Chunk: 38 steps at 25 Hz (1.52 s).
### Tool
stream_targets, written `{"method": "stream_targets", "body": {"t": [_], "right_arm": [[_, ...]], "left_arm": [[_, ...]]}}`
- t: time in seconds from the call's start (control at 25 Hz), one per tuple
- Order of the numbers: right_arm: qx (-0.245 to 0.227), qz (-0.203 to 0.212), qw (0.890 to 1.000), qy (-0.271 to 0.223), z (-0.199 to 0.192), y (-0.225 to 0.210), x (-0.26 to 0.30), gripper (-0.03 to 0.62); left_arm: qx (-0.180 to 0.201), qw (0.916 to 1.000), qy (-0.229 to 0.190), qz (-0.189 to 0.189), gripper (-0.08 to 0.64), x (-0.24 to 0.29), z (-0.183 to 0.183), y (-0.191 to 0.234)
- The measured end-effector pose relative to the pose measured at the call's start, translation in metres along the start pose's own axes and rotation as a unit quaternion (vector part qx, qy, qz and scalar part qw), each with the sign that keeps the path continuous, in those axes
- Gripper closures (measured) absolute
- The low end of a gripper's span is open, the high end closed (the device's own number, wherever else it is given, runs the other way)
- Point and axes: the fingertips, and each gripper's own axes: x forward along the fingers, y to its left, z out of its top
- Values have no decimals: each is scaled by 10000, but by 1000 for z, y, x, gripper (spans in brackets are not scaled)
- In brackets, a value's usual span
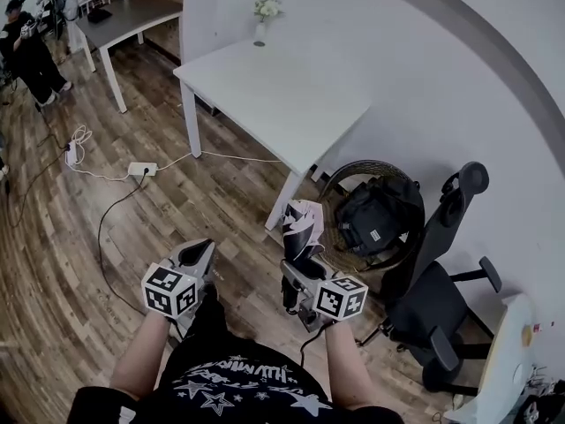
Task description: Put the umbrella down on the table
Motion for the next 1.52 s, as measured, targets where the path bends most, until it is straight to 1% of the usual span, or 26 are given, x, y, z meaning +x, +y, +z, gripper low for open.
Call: {"method": "stream_targets", "body": {"t": [0.28,0.44,0.64,0.84,0.92,1.08,1.32,1.52], "right_arm": [[171,-262,9995,-54,45,-21,57,356],[177,-325,9993,-71,68,-23,88,356],[124,-465,9987,-168,96,-19,131,356],[273,-675,9970,-279,107,-15,167,356],[294,-754,9965,-216,105,-14,177,356],[308,-818,9962,4,102,-18,183,356],[216,-810,9965,22,110,-22,198,356],[212,-758,9968,101,113,-31,213,356]], "left_arm": [[-5,9999,-17,-147,557,49,42,59],[21,9996,-40,-274,557,64,62,88],[5,9996,-98,-254,557,72,82,135],[0,9995,-106,-289,557,71,91,180],[-40,9996,-100,-263,557,72,93,194],[-161,9994,-88,-281,557,75,92,202],[-179,9994,-108,-293,557,74,93,206],[-140,9996,66,-248,557,82,85,211]]}}
